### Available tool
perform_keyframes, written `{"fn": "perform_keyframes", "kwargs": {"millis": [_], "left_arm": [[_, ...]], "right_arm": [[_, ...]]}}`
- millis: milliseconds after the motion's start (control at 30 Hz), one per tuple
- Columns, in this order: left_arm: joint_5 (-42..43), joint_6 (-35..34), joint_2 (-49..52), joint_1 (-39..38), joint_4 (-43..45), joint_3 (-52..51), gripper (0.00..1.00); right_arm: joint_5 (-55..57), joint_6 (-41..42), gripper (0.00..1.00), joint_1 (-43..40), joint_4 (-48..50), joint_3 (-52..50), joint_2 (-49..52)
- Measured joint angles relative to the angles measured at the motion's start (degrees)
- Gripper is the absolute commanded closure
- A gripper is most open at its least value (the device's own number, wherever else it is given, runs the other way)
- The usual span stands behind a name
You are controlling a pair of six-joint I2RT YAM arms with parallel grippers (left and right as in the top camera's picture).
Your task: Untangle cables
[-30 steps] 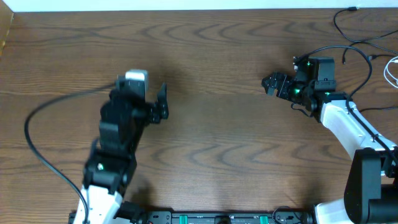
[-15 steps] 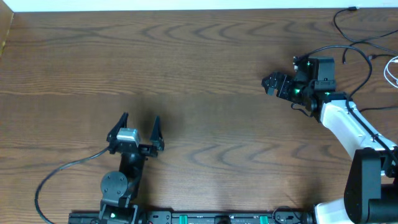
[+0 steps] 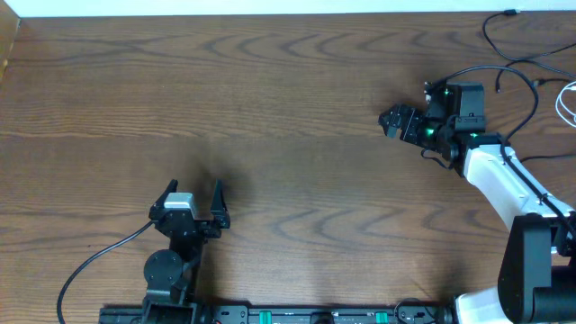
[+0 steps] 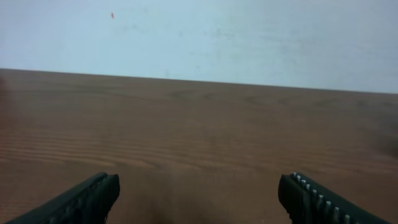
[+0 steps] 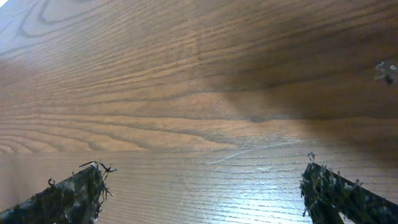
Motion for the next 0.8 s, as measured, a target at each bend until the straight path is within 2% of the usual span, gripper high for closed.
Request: {"fn": "perform_keyframes", "kwargs": {"millis": [500,800], "left_arm": [[0.3,-8.1,-0.2,3.0,-1.2,0.3,0.13],[0.2,-9.6,-0.2,3.0,-1.2,0.3,0.13]], "right_arm": [[0.0,0.0,0.01,0.0,0.0,0.0,0.0],[0.0,0.0,0.01,0.0,0.0,0.0,0.0]]}}
